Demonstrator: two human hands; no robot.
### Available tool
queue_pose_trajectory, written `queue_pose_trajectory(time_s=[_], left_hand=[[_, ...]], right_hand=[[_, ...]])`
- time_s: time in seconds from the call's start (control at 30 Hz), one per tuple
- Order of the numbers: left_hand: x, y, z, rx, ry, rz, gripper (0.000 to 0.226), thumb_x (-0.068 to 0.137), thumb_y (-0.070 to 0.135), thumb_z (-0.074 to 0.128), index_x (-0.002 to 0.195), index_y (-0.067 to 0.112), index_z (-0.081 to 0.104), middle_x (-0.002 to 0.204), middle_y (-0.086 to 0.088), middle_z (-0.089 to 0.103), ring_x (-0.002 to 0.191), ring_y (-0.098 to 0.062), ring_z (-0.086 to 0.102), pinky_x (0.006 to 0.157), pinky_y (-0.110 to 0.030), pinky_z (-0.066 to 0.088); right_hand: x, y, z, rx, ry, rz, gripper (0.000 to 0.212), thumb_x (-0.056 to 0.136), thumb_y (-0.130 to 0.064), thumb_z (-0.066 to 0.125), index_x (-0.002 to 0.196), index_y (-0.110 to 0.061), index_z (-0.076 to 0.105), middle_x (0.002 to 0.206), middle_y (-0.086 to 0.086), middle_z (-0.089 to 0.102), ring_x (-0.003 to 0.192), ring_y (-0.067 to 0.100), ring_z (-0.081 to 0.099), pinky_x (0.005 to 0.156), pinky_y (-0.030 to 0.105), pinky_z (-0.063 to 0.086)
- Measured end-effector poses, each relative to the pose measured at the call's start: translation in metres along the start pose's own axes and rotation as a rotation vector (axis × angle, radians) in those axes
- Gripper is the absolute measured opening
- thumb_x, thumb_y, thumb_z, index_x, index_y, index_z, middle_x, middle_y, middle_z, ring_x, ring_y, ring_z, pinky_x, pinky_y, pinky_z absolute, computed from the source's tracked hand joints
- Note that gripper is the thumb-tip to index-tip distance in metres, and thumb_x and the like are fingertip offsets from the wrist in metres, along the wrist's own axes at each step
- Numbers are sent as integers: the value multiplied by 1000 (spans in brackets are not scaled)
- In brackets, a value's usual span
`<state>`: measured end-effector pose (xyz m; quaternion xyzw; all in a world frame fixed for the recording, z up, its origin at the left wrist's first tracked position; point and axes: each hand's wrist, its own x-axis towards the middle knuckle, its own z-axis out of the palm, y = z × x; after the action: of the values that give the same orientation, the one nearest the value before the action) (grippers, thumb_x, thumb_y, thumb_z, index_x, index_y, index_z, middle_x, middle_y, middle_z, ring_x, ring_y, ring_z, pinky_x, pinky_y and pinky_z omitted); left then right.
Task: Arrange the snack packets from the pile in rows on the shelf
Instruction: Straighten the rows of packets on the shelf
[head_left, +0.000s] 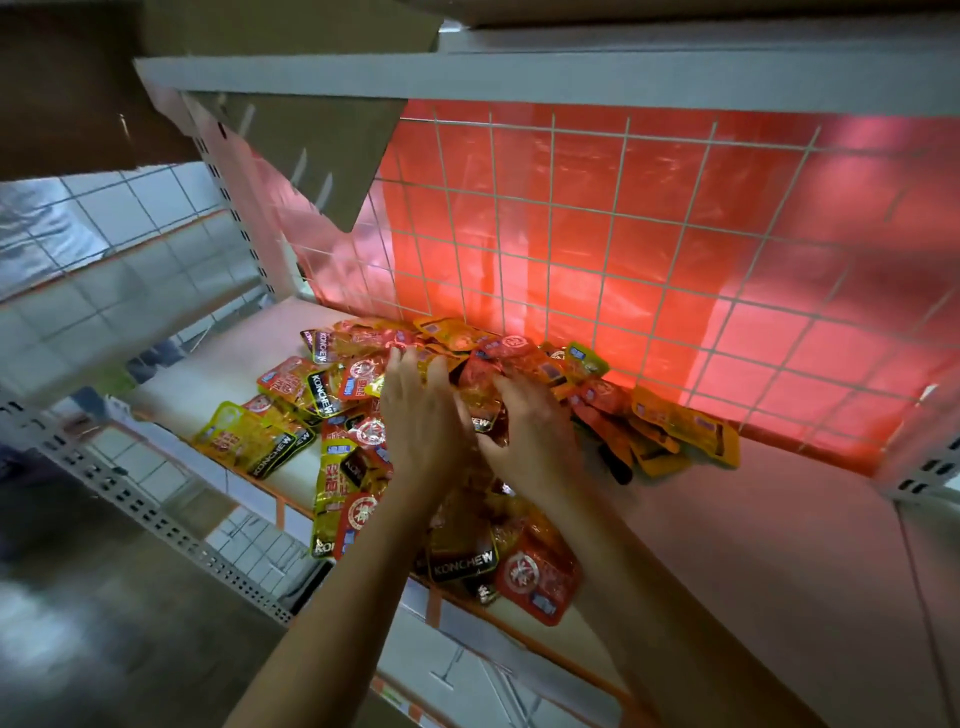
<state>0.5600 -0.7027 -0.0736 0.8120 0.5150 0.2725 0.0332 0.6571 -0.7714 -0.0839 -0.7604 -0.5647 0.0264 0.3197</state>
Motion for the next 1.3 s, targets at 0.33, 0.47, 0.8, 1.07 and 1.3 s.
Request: queue_pose_trajectory(time_s=[0.33,0.47,0.8,1.07,1.3], left_hand=[[15,-20,-5,142,-118,-164,44,84,25,52,127,17,49,114,-13,51,115,-32,45,95,-43,40],[15,-23,-8,93,-52,-135,43,85,22,58,128,25,55,113,-7,57,110,-28,51,90,-44,44],[13,-8,-18,-544,256,27,15,82,19,74,92,7,74,84,-8,66,80,-21,57,66,-24,32],[2,31,-3,-1064,-136,-55,29,90,31,61,70,11,61,58,-1,56,57,-11,50,51,-30,42],[-24,91,19,-1154,-505,-68,27,91,20,63,66,12,64,55,10,57,52,-4,49,51,-21,38]], right_hand=[[20,-3,17,-162,-155,-57,68,89,-35,53,149,-17,27,158,1,22,146,17,15,118,41,4],[16,-4,12,-48,5,-141,31,94,-23,52,121,-13,62,130,6,56,122,25,48,105,37,33],[5,-3,-31,716,408,139,21,103,-19,38,90,-14,54,60,-13,40,53,5,42,64,41,58],[-14,36,-66,833,578,495,23,101,-21,44,81,-25,55,81,18,55,58,19,55,48,30,50],[-55,67,-94,804,682,622,22,91,-23,55,70,-21,60,71,9,59,69,23,52,68,55,50]])
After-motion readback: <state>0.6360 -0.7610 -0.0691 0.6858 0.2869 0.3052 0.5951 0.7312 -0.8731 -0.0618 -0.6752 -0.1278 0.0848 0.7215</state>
